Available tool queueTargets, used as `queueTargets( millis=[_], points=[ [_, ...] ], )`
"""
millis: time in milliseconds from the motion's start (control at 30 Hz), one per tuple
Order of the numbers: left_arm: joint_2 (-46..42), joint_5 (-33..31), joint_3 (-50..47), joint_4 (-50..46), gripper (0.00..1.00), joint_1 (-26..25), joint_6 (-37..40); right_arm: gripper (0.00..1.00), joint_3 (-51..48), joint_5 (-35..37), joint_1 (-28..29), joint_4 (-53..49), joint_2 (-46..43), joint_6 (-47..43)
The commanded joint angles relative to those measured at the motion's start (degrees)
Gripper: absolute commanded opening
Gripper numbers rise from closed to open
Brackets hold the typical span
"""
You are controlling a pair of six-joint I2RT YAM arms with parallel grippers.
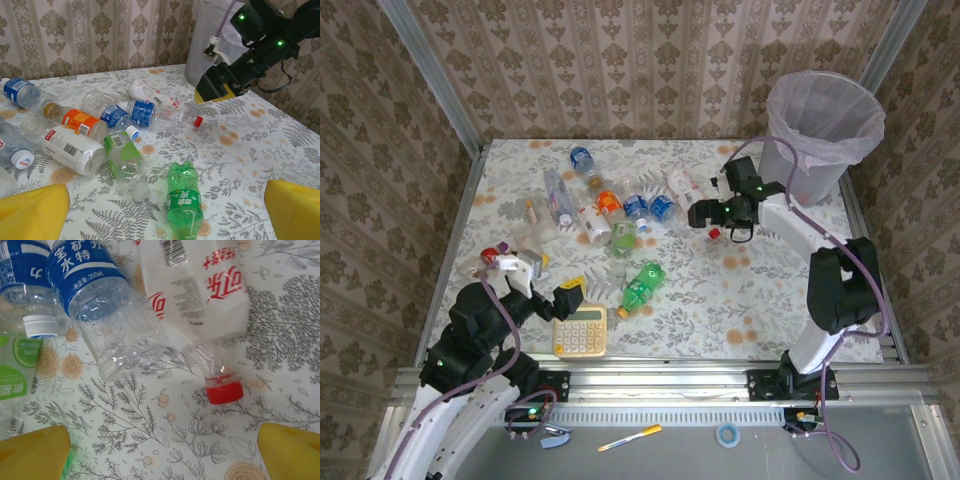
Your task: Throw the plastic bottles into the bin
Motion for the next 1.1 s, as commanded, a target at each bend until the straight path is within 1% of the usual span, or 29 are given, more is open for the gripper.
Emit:
queueTargets(
  millis=[0,133,267,333,600,833,1067],
  points=[
    [-0.9,0.0,-0.1,0.1,1.0,-0.2,1.2,0.96,4.4,2.8,1.7,-3.9,3.5,-3.6],
    [-0.9,-0.1,-0.1,0.0,1.0,-0.2,1.2,0.95,9.4,4.6,3.7,-6.8,8.2,-6.5],
    [-0.9,-0.1,0.0,0.0,1.0,-0.2,1.2,0.94,13.3,7.3,5.2,-8.4,12.4,-7.7],
    [-1.0,-0.2,0.0,0.0,1.0,-0.2,1.2,0.92,15.2,8.2,5.7,-8.9,14.3,-8.0],
    [-0.9,-0.1,-0.1,0.0,1.0,-0.2,1.1,0.92,19.4,12.7,7.9,-8.8,18.3,-9.7],
    [-0.9,-0.1,-0.2,0.0,1.0,-0.2,1.1,0.91,21.4,13.2,9.3,-8.6,20.9,-10.6],
    [-0.9,-0.1,-0.2,0.1,1.0,-0.2,1.1,0.87,24.1,13.4,10.5,-8.7,23.3,-10.6]
  ],
)
